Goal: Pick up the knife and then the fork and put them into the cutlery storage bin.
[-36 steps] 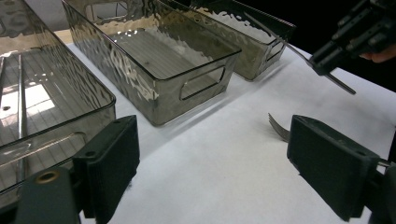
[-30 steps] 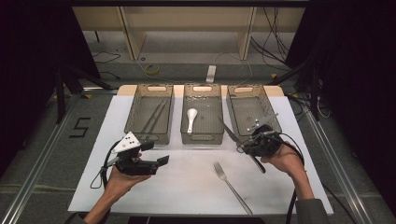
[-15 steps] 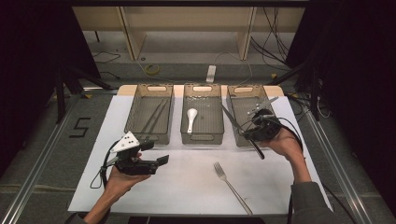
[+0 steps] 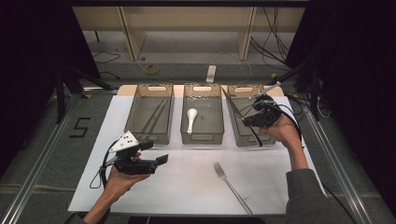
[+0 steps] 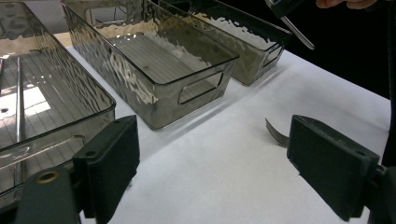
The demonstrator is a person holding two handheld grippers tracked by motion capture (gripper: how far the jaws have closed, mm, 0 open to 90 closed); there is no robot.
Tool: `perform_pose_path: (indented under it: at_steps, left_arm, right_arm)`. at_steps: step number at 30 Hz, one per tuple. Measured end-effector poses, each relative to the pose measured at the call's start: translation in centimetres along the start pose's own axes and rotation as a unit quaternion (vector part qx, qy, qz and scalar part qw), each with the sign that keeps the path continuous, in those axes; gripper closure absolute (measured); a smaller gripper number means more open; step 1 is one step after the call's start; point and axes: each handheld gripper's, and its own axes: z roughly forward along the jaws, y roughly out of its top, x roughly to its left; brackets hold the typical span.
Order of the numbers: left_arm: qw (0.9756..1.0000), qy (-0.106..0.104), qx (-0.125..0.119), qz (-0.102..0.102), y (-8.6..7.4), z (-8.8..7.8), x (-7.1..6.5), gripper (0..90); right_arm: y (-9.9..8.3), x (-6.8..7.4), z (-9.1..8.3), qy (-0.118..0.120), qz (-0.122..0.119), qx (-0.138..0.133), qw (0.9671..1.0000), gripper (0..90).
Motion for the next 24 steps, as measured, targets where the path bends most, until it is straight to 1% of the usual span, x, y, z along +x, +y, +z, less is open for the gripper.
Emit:
perform_pose_path:
  at_steps: [8,10,14,16,20,24]
  left_arm:
    - [1.0,0.0,-0.005,-0.001,0.0,0.0,0.0,16.6]
    - [1.0,0.0,-0.005,-0.001,0.0,0.0,0.0,16.5]
    - [1.0,0.0,-0.004,0.0,0.0,0.0,0.0,16.6]
    - [1.0,0.001,-0.005,0.0,0.0,0.0,0.0,16.5]
    - [1.0,-0.001,-0.007,-0.003,0.0,0.0,0.0,16.6]
    - [1.0,-0.001,-0.008,-0.003,0.0,-0.1,0.1,16.6]
  right_arm:
    - [0.5,-1.6,0.4,-0.012,0.028,-0.011,0.9995,81.0]
    - [0.6,-1.8,0.4,-0.02,0.034,-0.012,0.9991,81.0]
    - [0.9,-2.4,0.5,-0.026,0.044,-0.02,0.9985,81.1]
    - [1.0,-2.7,0.6,-0.034,0.048,-0.021,0.998,81.1]
    - [1.4,-3.3,1.1,-0.037,0.062,-0.025,0.9971,81.0]
    - [2.0,-3.7,1.4,-0.042,0.069,-0.028,0.9963,81.0]
